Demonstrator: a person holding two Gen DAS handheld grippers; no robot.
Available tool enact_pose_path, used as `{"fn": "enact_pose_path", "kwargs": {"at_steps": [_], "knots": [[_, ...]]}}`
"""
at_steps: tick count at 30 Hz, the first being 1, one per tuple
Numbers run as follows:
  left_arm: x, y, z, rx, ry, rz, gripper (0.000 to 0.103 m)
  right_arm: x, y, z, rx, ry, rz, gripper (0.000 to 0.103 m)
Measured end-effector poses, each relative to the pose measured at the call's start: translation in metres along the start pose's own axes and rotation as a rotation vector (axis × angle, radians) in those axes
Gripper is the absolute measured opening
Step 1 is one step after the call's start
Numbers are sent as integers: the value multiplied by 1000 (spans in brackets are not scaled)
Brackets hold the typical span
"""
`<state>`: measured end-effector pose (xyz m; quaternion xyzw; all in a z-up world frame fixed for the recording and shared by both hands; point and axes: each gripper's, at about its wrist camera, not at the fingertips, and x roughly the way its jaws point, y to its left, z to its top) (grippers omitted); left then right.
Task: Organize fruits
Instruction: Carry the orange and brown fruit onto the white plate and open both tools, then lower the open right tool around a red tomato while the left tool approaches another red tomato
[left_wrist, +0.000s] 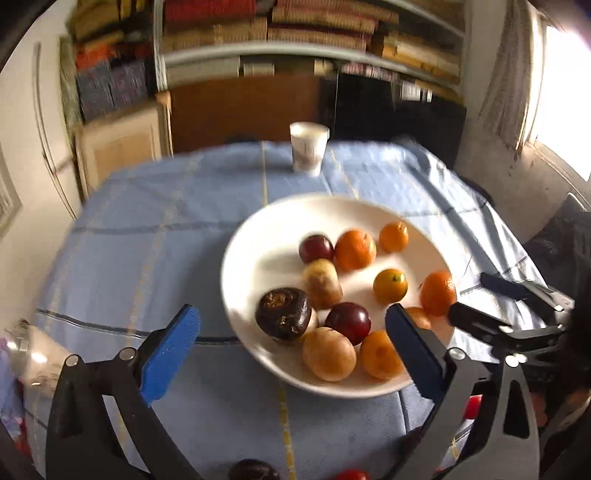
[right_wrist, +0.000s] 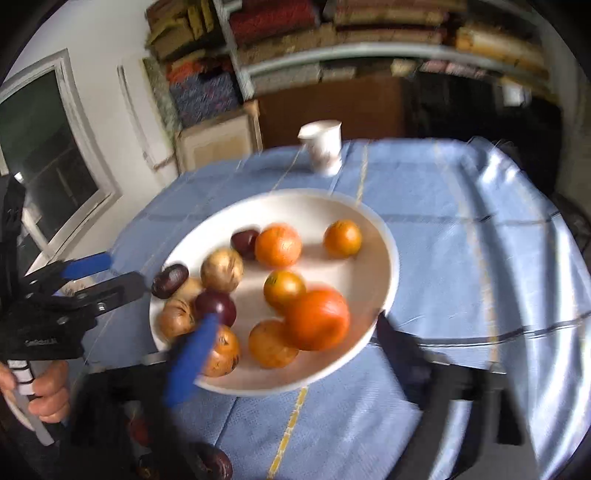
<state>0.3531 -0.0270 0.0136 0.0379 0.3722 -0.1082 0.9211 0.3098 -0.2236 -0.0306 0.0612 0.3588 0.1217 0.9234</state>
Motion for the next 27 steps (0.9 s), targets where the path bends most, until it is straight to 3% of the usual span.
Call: {"fn": "enact_pose_path", "kwargs": {"at_steps": [4, 10, 13, 18, 21, 24, 27], "knots": [[-30, -4, -16, 24, -46, 58, 98, -38, 5, -5, -30, -107, -20, 99], [-56, -5, -63, 25, -20, 107, 99, -49, -10, -42, 45, -15, 69, 99], [-71, 1, -87, -22, -39, 76, 99, -47, -15, -63, 57, 38, 39, 100], [-79, 23, -129, -152, -21, -23, 99, -55, -7, -81, -42, 63, 12, 99], [-80, 38, -145, -234, -10, -62, 99, -53, -5, -86, -60, 90, 3, 87], [-83, 42, -150, -247, -27, -25, 99, -49, 0, -92, -87, 120, 2, 75], [-85, 34, -149, -203, -37, -14, 99, -43, 8, -98, -129, 148, -5, 75]]}}
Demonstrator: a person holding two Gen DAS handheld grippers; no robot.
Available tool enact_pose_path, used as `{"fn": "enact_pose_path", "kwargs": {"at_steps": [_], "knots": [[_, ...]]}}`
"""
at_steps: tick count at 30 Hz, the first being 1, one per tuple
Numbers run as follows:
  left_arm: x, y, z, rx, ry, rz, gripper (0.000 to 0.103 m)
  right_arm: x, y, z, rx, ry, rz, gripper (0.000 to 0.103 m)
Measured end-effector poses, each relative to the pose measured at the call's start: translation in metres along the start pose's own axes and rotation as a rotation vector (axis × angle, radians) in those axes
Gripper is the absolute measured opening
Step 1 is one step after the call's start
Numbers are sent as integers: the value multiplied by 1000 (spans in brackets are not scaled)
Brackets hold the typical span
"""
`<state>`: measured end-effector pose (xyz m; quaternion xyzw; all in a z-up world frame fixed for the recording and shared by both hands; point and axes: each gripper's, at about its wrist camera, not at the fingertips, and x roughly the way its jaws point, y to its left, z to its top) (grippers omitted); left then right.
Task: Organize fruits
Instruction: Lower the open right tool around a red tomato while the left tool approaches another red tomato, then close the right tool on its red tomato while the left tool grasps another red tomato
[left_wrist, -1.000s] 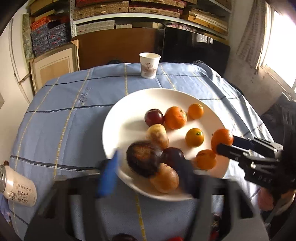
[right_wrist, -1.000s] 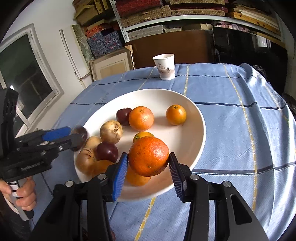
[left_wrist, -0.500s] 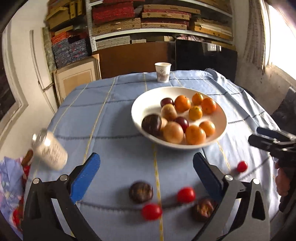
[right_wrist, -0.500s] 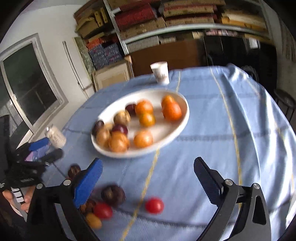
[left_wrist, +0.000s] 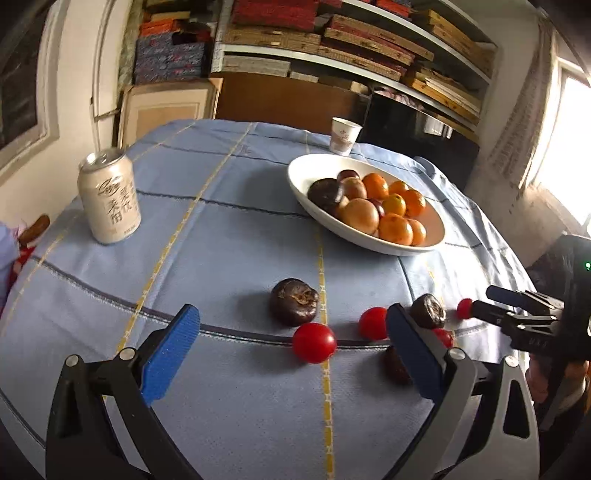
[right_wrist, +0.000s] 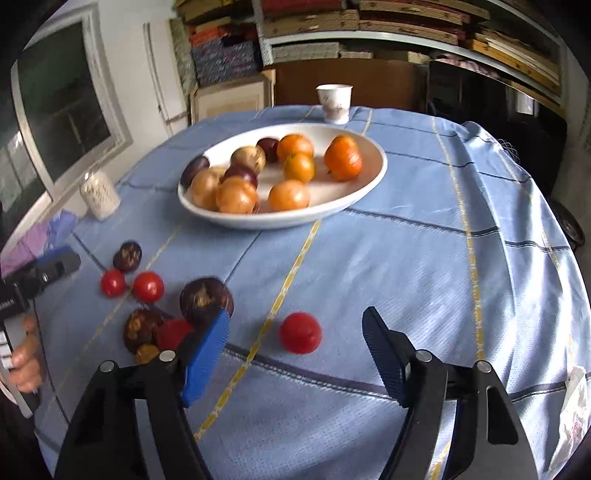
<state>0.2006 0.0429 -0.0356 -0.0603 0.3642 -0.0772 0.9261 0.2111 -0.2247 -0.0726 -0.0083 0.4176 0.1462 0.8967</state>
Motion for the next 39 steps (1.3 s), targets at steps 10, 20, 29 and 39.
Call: {"fn": "enact_pose_path", "kwargs": {"at_steps": [10, 20, 29, 39], "knots": [[6, -14, -1, 79, 25, 37, 99, 12, 7, -6, -34, 47, -2, 45], [8, -19, -3, 108, 29, 50, 99, 17, 3, -4, -19, 54, -20, 45], [19, -20, -7, 112, 86, 31, 99, 21, -3, -6, 4, 68, -15, 26], [32, -13, -8, 78, 152, -18, 67, 19, -4, -5, 29, 65, 8, 26]]}}
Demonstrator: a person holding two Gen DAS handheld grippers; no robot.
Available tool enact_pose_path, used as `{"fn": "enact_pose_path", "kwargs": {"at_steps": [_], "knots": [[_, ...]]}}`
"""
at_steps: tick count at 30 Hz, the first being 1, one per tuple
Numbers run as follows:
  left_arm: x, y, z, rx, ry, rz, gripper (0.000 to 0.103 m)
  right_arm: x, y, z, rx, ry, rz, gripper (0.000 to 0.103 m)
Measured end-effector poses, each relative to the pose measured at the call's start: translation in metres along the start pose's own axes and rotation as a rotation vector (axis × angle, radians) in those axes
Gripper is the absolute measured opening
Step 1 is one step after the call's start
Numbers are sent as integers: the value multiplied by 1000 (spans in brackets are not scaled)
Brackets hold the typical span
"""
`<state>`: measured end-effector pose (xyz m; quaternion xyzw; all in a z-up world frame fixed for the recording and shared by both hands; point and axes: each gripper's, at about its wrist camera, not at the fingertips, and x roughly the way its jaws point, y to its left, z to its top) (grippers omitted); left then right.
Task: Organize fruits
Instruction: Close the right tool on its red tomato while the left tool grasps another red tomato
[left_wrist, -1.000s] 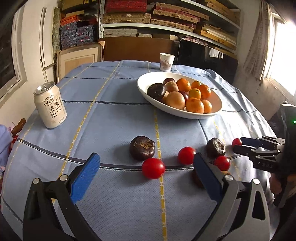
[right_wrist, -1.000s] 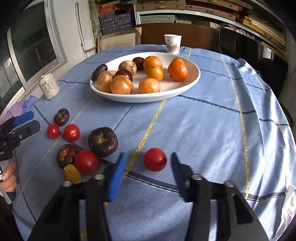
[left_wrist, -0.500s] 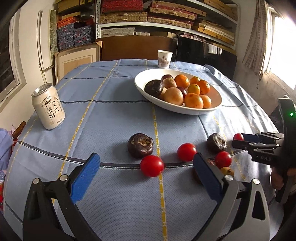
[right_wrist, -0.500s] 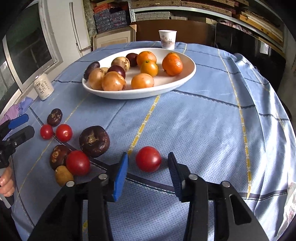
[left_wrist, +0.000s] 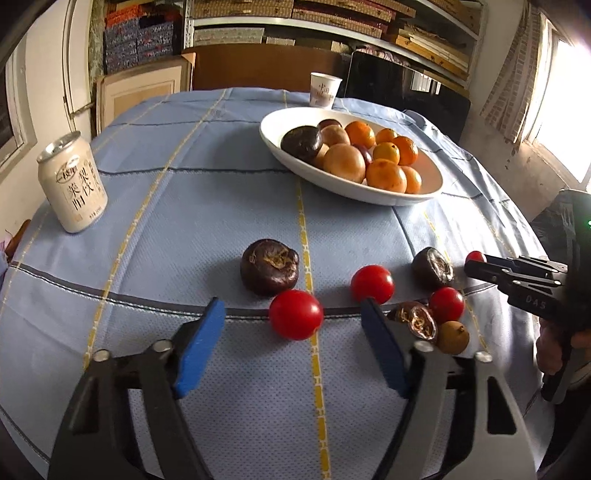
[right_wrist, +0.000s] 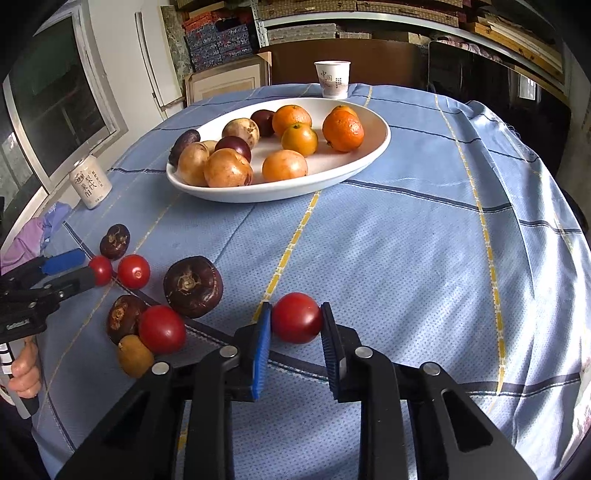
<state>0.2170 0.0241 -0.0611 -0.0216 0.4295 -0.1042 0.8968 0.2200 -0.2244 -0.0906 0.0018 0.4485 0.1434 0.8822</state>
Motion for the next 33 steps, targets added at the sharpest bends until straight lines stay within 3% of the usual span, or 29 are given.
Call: {"fn": "enact_pose_path", "kwargs": {"at_steps": [23, 29, 33], "knots": [[16, -3, -1, -1, 63, -15, 46, -1, 1, -1, -2, 0, 10, 26], [18, -2, 0, -8, 62, -14, 32, -1, 2, -1, 0, -2, 13, 26], [16, 0, -1, -22, 60, -21, 32, -2, 1, -1, 6, -1, 17, 26]]}}
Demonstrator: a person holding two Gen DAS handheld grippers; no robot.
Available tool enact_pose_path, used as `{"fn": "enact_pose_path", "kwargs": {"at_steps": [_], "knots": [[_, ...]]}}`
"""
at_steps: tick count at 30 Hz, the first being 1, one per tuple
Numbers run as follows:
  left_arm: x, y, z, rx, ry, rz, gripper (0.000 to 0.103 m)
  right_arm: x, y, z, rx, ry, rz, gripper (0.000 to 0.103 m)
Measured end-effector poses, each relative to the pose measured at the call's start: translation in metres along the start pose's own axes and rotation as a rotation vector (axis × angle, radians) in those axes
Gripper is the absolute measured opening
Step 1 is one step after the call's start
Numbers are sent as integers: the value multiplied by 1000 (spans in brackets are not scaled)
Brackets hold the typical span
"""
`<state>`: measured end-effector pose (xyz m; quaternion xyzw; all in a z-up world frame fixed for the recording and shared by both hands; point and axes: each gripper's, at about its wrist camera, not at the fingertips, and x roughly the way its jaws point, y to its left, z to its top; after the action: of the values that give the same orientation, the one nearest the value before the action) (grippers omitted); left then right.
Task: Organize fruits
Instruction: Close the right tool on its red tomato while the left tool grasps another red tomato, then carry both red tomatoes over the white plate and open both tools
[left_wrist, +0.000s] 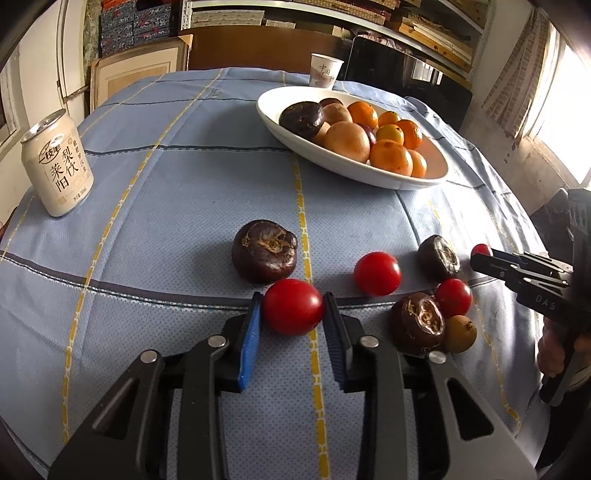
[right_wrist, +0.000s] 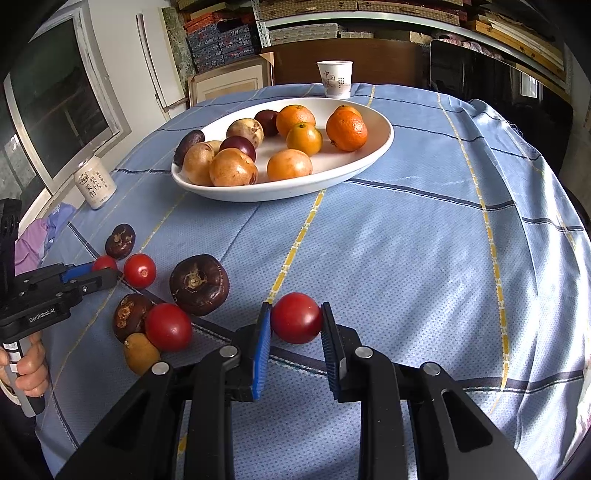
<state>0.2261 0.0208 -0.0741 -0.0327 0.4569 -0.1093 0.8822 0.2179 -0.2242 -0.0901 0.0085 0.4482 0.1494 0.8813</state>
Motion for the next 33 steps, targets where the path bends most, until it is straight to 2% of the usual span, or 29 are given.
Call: {"fn": "enact_pose_path", "kwargs": {"at_steps": [5, 9, 11, 15, 20, 25, 28, 33], "knots": [[-10, 2, 0, -13, -29, -34, 32, -7, -6, -2, 28, -23, 15, 26], [-25, 5, 3, -15, -54, -101, 31, -17, -15, -4, 94, -42, 89, 26], [-33, 5, 9, -1, -65, -97, 31, -25, -17, 0, 111, -60, 100, 26], [-49, 2, 30, 34, -109, -68, 31, -43, -9, 18, 72, -118, 84, 26], [-59, -16, 74, 83, -173, -87, 31, -48, 2, 60, 41, -179, 86, 26], [-33, -37, 116, 122, -171, -111, 31, -24, 1, 92, 43, -250, 74, 26], [-7, -46, 135, 139, -143, -111, 31, 10, -4, 107, 70, -212, 36, 26], [30, -64, 154, 181, -116, -69, 34, 36, -5, 112, 33, -185, -22, 30]]}}
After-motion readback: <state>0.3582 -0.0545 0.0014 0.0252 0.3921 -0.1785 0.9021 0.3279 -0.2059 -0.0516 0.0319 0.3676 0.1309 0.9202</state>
